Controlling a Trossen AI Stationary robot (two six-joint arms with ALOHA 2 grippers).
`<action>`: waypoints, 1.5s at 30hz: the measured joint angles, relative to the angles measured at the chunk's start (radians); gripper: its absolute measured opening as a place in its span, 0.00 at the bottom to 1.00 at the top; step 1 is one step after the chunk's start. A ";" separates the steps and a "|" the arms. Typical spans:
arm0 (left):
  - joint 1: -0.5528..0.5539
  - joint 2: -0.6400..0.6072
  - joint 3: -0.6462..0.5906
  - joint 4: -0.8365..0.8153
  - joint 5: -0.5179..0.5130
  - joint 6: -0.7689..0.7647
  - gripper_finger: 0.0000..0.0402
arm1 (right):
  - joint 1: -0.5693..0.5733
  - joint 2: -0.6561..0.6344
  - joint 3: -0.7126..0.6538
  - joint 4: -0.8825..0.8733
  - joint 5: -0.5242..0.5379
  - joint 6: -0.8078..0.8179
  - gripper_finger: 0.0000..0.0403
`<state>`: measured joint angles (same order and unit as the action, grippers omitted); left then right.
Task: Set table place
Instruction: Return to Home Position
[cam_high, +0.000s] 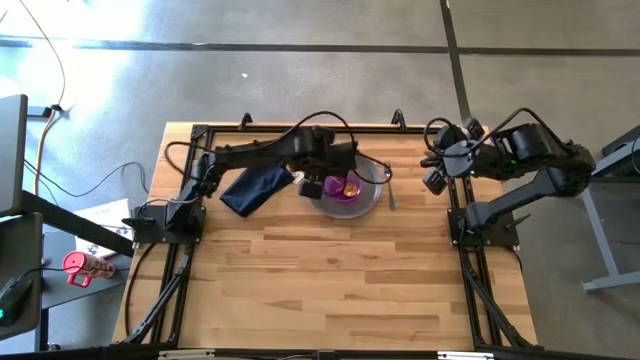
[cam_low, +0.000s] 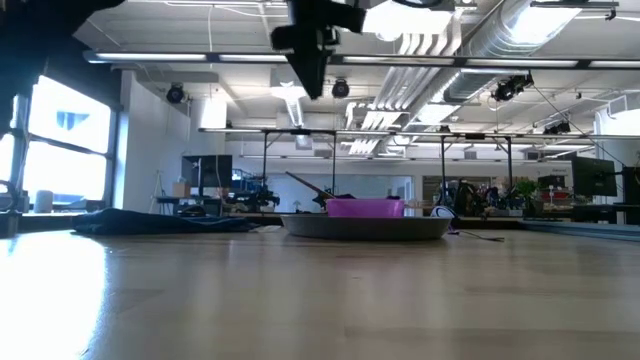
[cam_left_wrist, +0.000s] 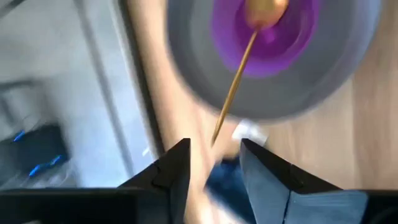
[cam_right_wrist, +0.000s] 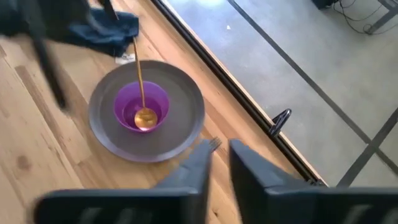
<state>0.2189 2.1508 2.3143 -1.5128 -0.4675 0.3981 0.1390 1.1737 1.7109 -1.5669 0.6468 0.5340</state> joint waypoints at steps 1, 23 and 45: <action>-0.017 -0.018 -0.001 -0.033 -0.034 -0.028 0.30 | 0.008 -0.015 -0.021 0.000 0.001 0.000 0.05; -0.567 -0.671 -0.792 0.211 -0.342 -0.761 0.00 | 0.333 -0.800 -1.085 1.039 -0.084 0.058 0.00; -0.670 -1.903 -2.161 1.434 -0.301 -0.532 0.00 | 0.293 -1.050 -1.548 1.716 -0.141 -0.088 0.00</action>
<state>-0.4511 0.2481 0.1531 -0.0789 -0.7687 -0.1336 0.4324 0.1236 0.1627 0.1487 0.5061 0.4462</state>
